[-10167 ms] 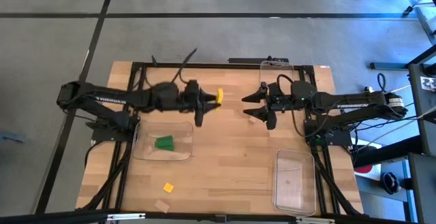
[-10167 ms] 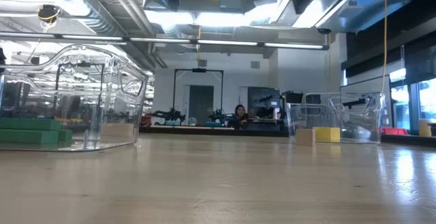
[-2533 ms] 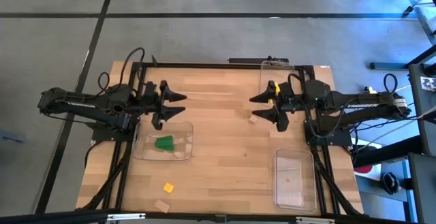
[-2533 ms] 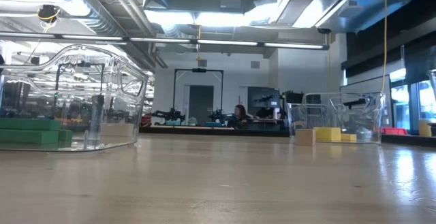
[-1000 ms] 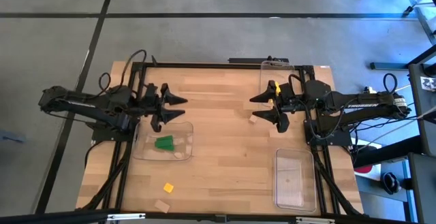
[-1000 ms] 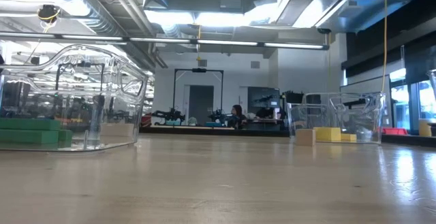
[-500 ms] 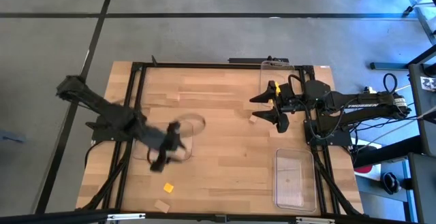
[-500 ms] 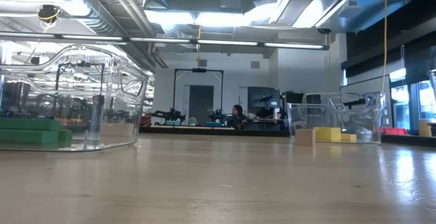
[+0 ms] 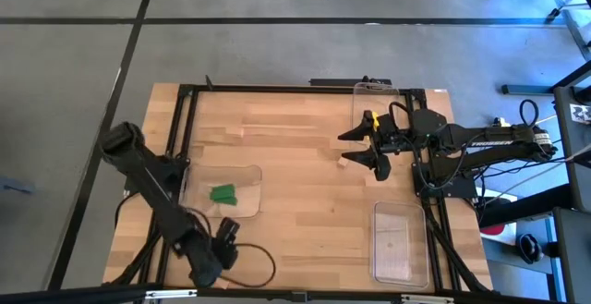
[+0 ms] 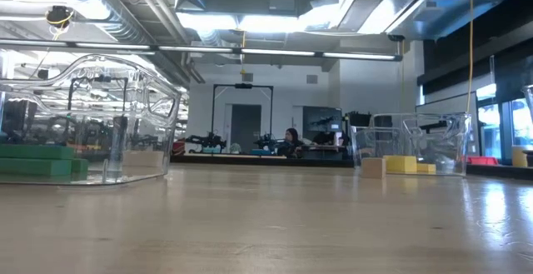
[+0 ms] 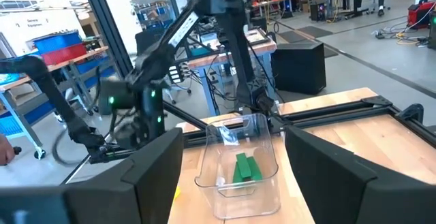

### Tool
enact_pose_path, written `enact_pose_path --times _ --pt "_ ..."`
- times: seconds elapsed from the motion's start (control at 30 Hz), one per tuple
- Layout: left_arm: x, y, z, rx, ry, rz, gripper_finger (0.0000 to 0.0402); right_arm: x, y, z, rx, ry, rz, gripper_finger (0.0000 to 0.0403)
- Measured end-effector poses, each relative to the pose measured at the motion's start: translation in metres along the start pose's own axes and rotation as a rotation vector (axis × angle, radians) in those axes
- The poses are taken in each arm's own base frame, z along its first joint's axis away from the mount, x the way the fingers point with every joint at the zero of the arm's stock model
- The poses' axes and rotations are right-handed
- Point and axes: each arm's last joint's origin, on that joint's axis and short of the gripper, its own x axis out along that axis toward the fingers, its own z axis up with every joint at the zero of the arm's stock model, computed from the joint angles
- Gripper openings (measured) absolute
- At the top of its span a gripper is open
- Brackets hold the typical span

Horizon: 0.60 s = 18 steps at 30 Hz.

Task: Sort & place blocks by color
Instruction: Put the yellow block into the top right transparent bin

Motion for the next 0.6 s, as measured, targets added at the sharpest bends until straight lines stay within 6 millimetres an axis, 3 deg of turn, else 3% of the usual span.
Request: enact_pose_path --times 0.23,0.6 --pt "0.036 -0.012 -0.012 -0.067 0.125 0.011 0.0224 0.000 0.000 0.000 0.000 -0.001 0.000 0.0261" --pt "0.046 -0.013 -0.015 -0.044 0.147 0.041 0.0224 0.000 0.000 0.000 -0.001 -0.003 0.000 0.0261"
